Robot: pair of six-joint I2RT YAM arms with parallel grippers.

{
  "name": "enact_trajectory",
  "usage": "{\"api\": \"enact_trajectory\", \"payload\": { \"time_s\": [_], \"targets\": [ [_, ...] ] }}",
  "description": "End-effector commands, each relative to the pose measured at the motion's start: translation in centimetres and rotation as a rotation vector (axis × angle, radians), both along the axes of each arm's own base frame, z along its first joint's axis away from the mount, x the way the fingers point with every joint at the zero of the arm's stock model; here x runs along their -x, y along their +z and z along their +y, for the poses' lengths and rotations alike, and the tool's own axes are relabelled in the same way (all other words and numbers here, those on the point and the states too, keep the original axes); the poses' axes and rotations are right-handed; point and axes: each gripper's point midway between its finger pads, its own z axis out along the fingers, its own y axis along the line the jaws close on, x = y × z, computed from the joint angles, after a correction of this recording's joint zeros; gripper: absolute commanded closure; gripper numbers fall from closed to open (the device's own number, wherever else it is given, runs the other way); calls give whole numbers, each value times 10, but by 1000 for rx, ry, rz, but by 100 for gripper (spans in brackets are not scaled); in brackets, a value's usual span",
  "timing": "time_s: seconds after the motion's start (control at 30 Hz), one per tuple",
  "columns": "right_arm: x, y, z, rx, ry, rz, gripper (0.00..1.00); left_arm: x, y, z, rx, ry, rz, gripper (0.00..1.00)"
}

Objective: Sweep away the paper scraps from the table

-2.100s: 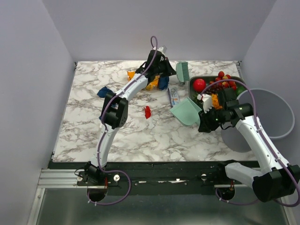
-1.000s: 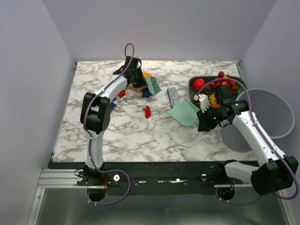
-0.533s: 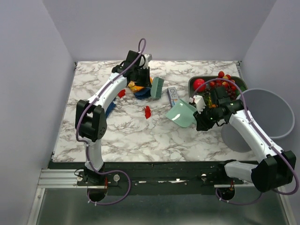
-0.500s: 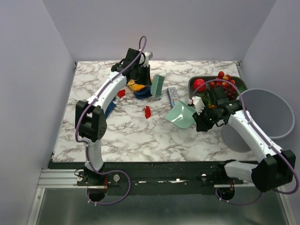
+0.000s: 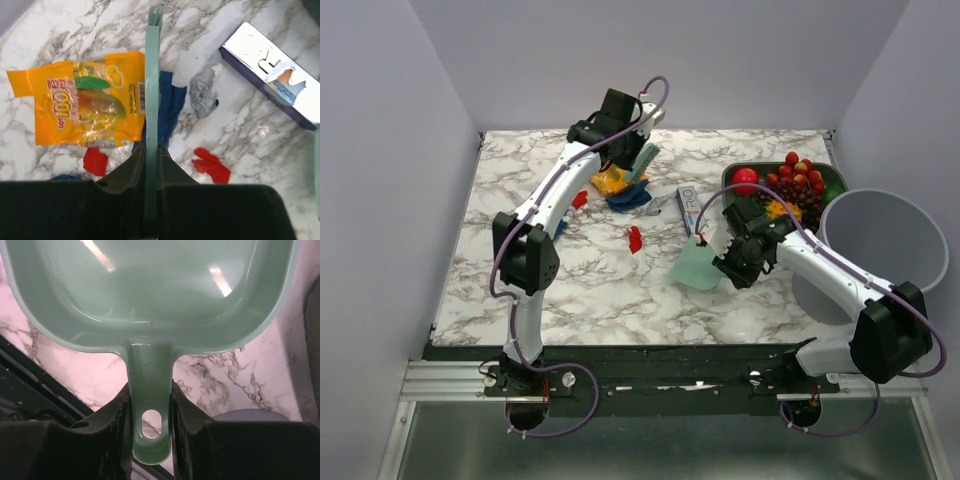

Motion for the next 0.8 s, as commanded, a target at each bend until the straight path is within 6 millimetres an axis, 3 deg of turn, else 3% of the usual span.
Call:
{"api": "enact_trajectory", "payload": {
  "time_s": [0.0, 0.13, 0.2, 0.23, 0.27, 0.33, 0.37, 0.4, 0.43, 0.47, 0.53, 0.6, 0.77],
  "targets": [
    [-19, -6, -4, 55, -72, -47, 99, -30, -16, -8, -200, -10, -87, 100],
    [-22, -6, 3, 38, -67, -31, 99, -26, -36, -25, -198, -36, -43, 100],
    [-25, -4, 8, 21, -65, -33, 99, -10, -53, -34, -184, -66, 21, 100],
    [-26, -4, 9, 18, -63, -35, 99, -1, -52, -37, -164, -77, 38, 100],
    [-29, -3, 11, 10, -60, -41, 99, 15, -66, -44, -123, -102, 113, 100],
    [-33, -1, 13, 2, -50, -53, 99, 34, -61, -45, -84, -115, 150, 100],
    [-34, -1, 14, 1, -44, -58, 99, 47, -74, -41, -91, -122, 197, 100],
    [-35, -1, 13, 11, -35, -60, 99, 58, -75, -44, -60, -133, 231, 100],
    [-34, -2, 12, 18, -30, -59, 99, 67, -64, -42, -41, -140, 225, 100],
    [-32, -4, 10, 30, -27, -49, 99, 80, -72, -37, -44, -140, 268, 100],
    [-26, -10, 7, 44, -16, -31, 99, 95, -55, -35, -4, -149, 265, 100],
    [-15, -18, 4, 49, -17, 4, 99, 105, -51, -30, 1, -145, 265, 100],
    [9, -32, -9, 101, 6, 59, 99, 107, 14, -18, 77, -157, 120, 100]
  ]
}}
